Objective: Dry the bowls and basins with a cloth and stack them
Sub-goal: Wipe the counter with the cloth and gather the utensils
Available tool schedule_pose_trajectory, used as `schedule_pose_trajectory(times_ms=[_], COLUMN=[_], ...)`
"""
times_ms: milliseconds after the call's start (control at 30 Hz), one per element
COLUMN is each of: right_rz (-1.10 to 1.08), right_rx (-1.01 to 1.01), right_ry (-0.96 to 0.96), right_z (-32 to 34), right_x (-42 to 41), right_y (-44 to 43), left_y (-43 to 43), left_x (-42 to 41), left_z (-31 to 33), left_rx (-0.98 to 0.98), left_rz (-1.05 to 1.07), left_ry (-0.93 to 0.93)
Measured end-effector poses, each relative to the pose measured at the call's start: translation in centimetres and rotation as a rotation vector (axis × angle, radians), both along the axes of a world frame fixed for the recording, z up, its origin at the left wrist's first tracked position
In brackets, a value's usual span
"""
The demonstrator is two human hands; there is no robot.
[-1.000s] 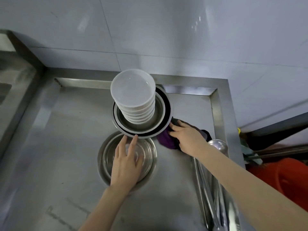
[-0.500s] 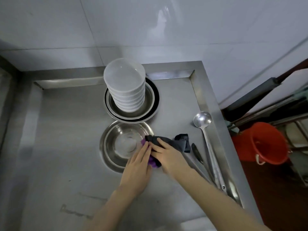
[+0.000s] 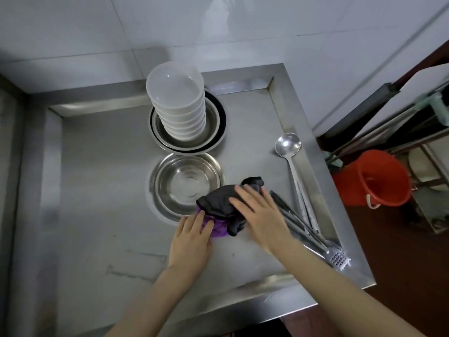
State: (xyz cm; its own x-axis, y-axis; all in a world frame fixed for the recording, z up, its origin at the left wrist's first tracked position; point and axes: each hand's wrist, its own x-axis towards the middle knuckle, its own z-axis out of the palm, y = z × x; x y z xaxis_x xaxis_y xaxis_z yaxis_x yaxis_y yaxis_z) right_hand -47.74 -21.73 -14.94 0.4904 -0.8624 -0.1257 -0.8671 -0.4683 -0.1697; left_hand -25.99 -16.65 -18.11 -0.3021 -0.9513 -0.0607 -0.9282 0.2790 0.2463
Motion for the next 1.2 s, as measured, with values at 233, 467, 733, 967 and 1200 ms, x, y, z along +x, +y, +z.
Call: schedule_pose_trajectory(times_ms=[233,467,733,967,1200], right_rz=[-0.209,-0.226,-0.252,-0.421,-0.108], right_rx=[-0.100,-0.080,-0.006,0.285,0.039], right_ry=[0.085,0.030,0.058,-0.429,-0.099], right_z=[-1.0,-1.3,-0.4,3.5,1.6], right_x=[-3.7,-4.2,-3.4,2.6,5.2], right_y=[0.0,-2.0,-4.4,-11.8,-17.4], left_y=[1.7,5.4,1.5,-10.9,-16.6], left_x=[1.6,1.6,3.9,5.0,4.7], left_z=[0.5,1.9,4.3,8.2,6.6], left_rx=[-0.138,0.169,0.339,0.297,0.344], left_rz=[-0.145,-0.203,0.155,0.863,0.676], left_ry=[-0.050,-0.113,0.377,0.796,0.612])
